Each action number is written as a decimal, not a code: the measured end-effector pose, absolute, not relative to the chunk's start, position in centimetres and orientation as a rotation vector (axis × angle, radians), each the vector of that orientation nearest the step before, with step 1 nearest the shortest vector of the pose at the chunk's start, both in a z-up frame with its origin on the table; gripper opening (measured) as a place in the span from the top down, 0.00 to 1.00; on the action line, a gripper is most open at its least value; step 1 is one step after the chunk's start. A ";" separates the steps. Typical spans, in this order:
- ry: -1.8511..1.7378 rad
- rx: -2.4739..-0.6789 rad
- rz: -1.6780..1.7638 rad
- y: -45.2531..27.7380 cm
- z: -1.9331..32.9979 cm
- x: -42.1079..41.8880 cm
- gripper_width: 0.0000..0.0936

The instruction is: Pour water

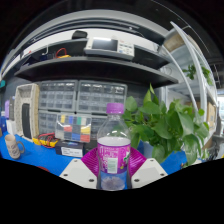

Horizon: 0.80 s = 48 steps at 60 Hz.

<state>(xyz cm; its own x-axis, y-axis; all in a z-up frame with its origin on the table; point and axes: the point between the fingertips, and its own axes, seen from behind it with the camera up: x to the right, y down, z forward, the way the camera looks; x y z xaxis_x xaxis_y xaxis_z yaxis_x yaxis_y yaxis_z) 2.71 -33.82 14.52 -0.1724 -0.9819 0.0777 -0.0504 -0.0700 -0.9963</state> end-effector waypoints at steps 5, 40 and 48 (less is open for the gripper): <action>1.246 -1.308 -1.426 -31.1 15.6 2.7 0.63; -0.104 -2.140 -2.086 -2.8 16.3 5.6 0.63; -0.411 -2.221 -2.200 -0.8 15.7 6.6 0.63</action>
